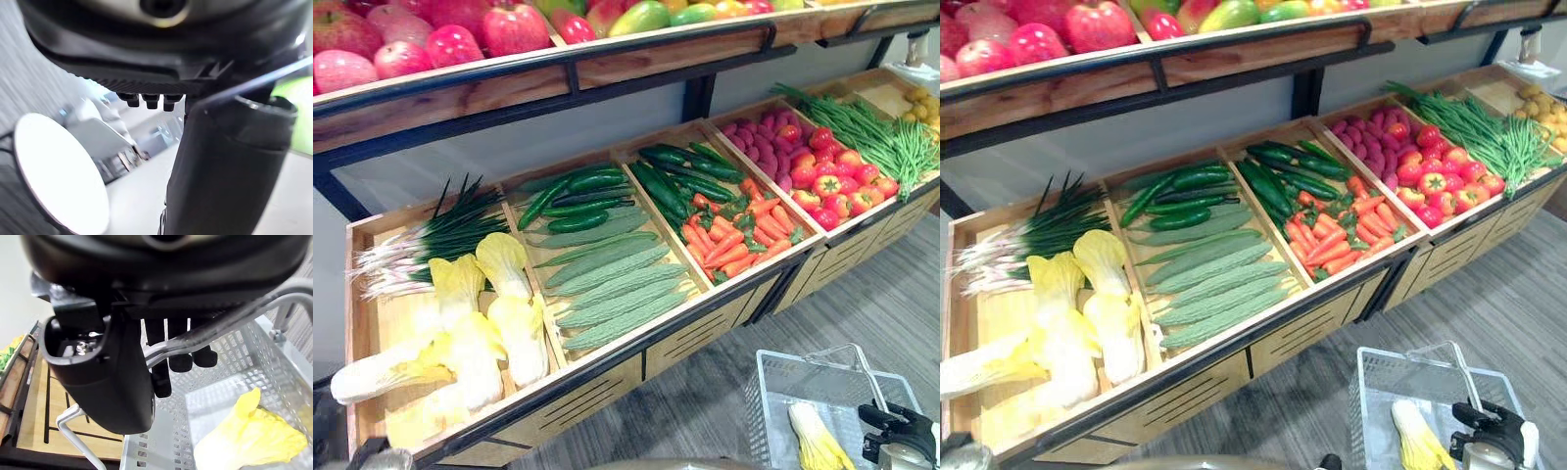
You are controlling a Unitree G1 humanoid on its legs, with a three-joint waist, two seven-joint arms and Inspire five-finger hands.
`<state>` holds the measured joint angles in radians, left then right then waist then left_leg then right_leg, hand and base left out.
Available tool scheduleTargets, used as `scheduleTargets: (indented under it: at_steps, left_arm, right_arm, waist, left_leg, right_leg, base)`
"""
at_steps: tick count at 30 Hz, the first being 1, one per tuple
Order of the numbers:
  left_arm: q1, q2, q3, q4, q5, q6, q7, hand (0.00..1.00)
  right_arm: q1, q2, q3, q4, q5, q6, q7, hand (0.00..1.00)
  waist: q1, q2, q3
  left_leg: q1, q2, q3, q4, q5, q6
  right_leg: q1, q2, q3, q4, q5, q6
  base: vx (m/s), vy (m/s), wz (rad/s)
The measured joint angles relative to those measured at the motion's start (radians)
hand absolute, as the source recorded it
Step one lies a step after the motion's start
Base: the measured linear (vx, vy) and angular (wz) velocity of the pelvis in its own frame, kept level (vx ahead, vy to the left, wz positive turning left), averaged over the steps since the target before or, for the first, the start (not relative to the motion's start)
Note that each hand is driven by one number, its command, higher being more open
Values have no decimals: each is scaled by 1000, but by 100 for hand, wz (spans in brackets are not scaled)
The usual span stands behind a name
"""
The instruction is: Pick vegetable in the basket
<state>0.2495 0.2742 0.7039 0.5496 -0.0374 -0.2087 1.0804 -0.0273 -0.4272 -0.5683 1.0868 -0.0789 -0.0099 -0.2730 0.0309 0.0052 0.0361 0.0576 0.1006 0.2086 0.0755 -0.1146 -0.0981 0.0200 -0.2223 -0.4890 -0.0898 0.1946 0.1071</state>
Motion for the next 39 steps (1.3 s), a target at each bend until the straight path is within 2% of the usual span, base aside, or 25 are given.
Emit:
scheduleTargets:
  at_steps: [4, 8, 10, 14, 16, 19, 21, 22, 23, 26, 28, 31, 34, 39]
  left_arm:
    - [7, -7, 92, 133, -51, 17, 74, 100]
    - [2, -3, 222, 258, -122, 26, 91, 100]
    - [2, -3, 272, 333, -170, 53, 85, 100]
    - [1, -6, 275, 458, -206, 90, 8, 100]
    - [-1, -17, 262, 520, -232, 92, -63, 100]
    - [1, -77, 195, 568, -229, 93, -214, 100]
    - [1, -126, 96, 581, -224, 106, -337, 100]
    - [-1, -137, 70, 581, -223, 109, -364, 100]
    - [-3, -162, 16, 581, -208, 118, -443, 100]
    - [-10, -174, -72, 583, -182, 126, -577, 100]
    - [-11, -175, -179, 582, -146, 124, -700, 100]
    - [-20, -175, -286, 577, -126, 134, -817, 100]
    - [-22, -176, -380, 573, -90, 131, -904, 100]
    - [-23, -174, -466, 571, -74, 131, -925, 100]
  right_arm:
    - [-1, 2, 1, 0, -3, -18, 1, 0]
    - [-6, -10, 1, 20, -8, -40, 1, 0]
    - [-19, -24, 1, 51, -9, -41, 1, 0]
    - [-30, -46, 0, 90, -37, -42, 5, 0]
    - [-30, -50, 0, 101, -40, -42, 6, 0]
    - [-30, -59, -1, 120, -40, -42, 6, 0]
    - [-30, -63, -1, 121, -50, -44, 7, 0]
    - [-31, -64, -1, 121, -56, -46, 7, 0]
    - [-34, -67, -1, 121, -61, -51, 7, 0]
    - [-36, -67, -1, 121, -78, -57, 7, 0]
    - [-38, -66, -1, 118, -78, -58, 8, 0]
    - [-37, -42, -1, 115, -79, -58, 7, 0]
    - [-38, -15, -1, 114, -91, -59, 7, 0]
    - [-37, 2, 0, 83, -100, -61, 7, 0]
  waist:
    - [-2, -21, -20]
    - [-12, -25, -32]
    - [-21, -25, -33]
    - [-40, -15, -33]
    - [-49, -14, -33]
    - [-59, -13, -31]
    - [-63, -8, -26]
    - [-63, -5, -22]
    - [-64, 4, -12]
    - [-65, 25, 1]
    - [-65, 49, 15]
    - [-67, 61, 23]
    - [-66, 59, 32]
    - [-66, 59, 50]
  left_leg:
    - [2, 1, 3, 0, 0, 0]
    - [11, 4, 18, 0, -2, -3]
    - [13, 6, 27, 0, -5, -6]
    - [14, 16, 32, 2, -12, -17]
    - [14, 18, 38, 2, -12, -18]
    - [15, 20, 47, 3, -12, -18]
    - [19, 19, 55, 1, -13, -17]
    - [23, 19, 58, 0, -13, -17]
    - [31, 19, 63, -3, -14, -17]
    - [35, 20, 74, -3, -17, -18]
    - [43, 21, 82, -4, -18, -18]
    - [47, 25, 85, -6, -19, -20]
    - [58, 29, 85, -6, -22, -23]
    - [66, 34, 91, -8, -29, -27]
  right_leg:
    - [1, 1, 2, 0, -1, 1]
    - [1, 2, 15, -1, -1, 1]
    - [-1, 5, 25, -1, -1, 2]
    - [-3, 10, 31, -1, -1, 2]
    - [-7, 13, 36, -1, -1, 1]
    - [-10, 14, 45, -1, -1, 2]
    - [-15, 14, 54, -1, -1, 1]
    - [-14, 14, 57, -1, -1, 1]
    - [-12, 15, 63, -1, -2, 2]
    - [-16, 17, 74, -1, -2, 2]
    - [-15, 19, 82, -1, -2, 2]
    - [-14, 23, 85, -1, -5, 2]
    - [-5, 28, 84, -1, -9, 2]
    - [-1, 34, 89, -1, -15, 3]
  base:
    - [-5, -4, -1]
    - [-21, -17, -11]
    - [-29, -21, -13]
    - [-15, -32, -5]
    - [-4, -21, -8]
    - [2, -16, -8]
    - [6, -9, -11]
    - [6, -7, -13]
    - [3, -7, -11]
    - [8, -11, -13]
    - [19, -13, -11]
    - [12, -11, -4]
    - [0, 0, 0]
    - [-4, -12, -2]
